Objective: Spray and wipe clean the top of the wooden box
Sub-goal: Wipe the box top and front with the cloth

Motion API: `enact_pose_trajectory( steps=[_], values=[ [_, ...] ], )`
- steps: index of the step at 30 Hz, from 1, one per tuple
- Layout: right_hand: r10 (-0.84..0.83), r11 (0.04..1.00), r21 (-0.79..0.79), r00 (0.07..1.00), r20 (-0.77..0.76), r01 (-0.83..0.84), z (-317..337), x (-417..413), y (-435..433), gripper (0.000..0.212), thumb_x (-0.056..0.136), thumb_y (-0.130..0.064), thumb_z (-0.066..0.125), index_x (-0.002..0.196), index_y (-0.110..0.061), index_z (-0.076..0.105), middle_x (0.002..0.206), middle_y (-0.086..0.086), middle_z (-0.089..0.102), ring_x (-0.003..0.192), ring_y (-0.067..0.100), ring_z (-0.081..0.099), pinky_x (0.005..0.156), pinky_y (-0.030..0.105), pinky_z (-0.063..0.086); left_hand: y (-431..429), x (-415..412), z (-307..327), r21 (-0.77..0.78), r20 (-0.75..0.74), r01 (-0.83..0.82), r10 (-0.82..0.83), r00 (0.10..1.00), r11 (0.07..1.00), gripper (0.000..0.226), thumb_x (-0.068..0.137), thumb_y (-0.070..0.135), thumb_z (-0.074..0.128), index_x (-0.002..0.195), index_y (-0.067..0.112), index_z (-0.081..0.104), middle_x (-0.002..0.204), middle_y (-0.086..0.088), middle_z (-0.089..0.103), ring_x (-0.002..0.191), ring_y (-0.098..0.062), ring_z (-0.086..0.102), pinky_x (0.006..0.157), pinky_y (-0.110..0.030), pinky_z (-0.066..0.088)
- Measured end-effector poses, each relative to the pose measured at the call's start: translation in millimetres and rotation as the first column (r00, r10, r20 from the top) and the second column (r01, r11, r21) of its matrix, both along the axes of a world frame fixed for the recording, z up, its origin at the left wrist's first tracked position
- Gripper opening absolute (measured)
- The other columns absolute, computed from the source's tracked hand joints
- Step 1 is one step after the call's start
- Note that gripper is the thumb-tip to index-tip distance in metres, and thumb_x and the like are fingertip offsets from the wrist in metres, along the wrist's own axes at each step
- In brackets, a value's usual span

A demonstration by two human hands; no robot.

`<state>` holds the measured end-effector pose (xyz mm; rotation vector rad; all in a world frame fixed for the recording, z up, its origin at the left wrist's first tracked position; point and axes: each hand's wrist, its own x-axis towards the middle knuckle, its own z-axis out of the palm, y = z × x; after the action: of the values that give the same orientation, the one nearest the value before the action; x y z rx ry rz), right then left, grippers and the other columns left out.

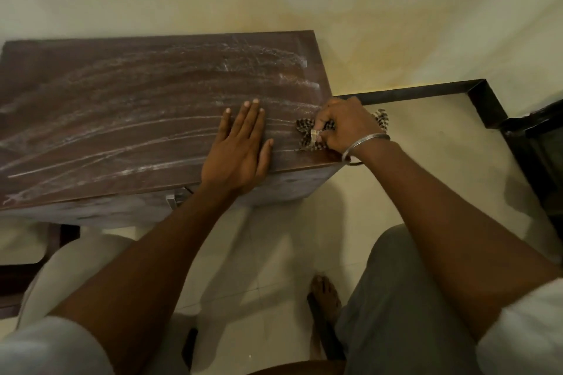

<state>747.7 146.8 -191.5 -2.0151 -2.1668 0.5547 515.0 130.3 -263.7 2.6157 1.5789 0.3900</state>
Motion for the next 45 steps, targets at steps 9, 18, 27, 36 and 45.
enact_pose_trajectory(
  steps=[9, 18, 27, 36, 45],
  values=[
    [-0.018, 0.991, -0.132, 0.999, 0.046, 0.024, 10.9, -7.7, 19.5, 0.026, 0.069, -0.019, 0.081, 0.063, -0.038, 0.065, 0.092, 0.000, 0.071, 0.090, 0.027, 0.064, 0.082, 0.043, 0.057, 0.0, 0.9, 0.2, -0.008, -0.019, -0.023, 0.023, 1.000, 1.000, 0.069, 0.106, 0.046, 0.017, 0.156, 0.001, 0.029, 0.166, -0.016, 0.023, 0.156, -0.026, 0.016, 0.126, -0.051, 0.009],
    [0.012, 0.971, -0.237, 0.995, 0.102, 0.013, 16.6, -9.9, 42.8, 0.026, 0.068, -0.018, 0.083, 0.061, -0.037, 0.067, 0.090, -0.002, 0.072, 0.087, 0.025, 0.065, 0.081, 0.040, 0.058, -0.4, 0.9, -1.4, 0.011, -0.024, -0.038, 0.038, 0.999, 0.999, 0.070, 0.105, 0.047, 0.017, 0.154, 0.000, 0.033, 0.164, -0.018, 0.027, 0.155, -0.027, 0.020, 0.126, -0.051, 0.011],
    [0.041, 0.970, -0.242, 0.995, 0.094, -0.017, 22.7, -8.1, 53.9, 0.023, 0.073, -0.011, 0.078, 0.068, -0.032, 0.071, 0.087, 0.001, 0.072, 0.081, 0.022, 0.063, 0.075, 0.029, 0.051, -1.7, 2.5, -2.0, 0.023, -0.019, -0.049, 0.049, 0.999, 0.999, 0.071, 0.105, 0.048, 0.016, 0.155, 0.000, 0.033, 0.164, -0.017, 0.027, 0.155, -0.027, 0.019, 0.127, -0.050, 0.009],
    [0.038, 0.976, -0.216, 0.994, 0.103, -0.015, 19.0, -8.7, 79.0, 0.023, 0.074, -0.011, 0.077, 0.070, -0.033, 0.072, 0.089, 0.001, 0.072, 0.069, 0.016, 0.059, 0.069, 0.031, 0.051, -1.3, 3.1, -4.9, 0.054, -0.028, -0.059, 0.061, 0.998, 0.997, 0.070, 0.106, 0.048, 0.017, 0.155, 0.000, 0.031, 0.165, -0.018, 0.025, 0.156, -0.027, 0.017, 0.126, -0.052, 0.011],
    [-0.007, 0.990, -0.143, 0.995, 0.098, 0.021, 19.1, -19.2, 93.1, 0.023, 0.078, -0.011, 0.073, 0.078, -0.034, 0.071, 0.105, 0.007, 0.070, 0.089, 0.029, 0.061, 0.078, 0.039, 0.054, -1.1, 4.6, -2.9, 0.037, -0.023, -0.073, 0.073, 0.997, 0.997, 0.072, 0.105, 0.049, 0.021, 0.155, -0.001, 0.031, 0.164, -0.019, 0.024, 0.155, -0.029, 0.017, 0.126, -0.052, 0.011]
  ],
)
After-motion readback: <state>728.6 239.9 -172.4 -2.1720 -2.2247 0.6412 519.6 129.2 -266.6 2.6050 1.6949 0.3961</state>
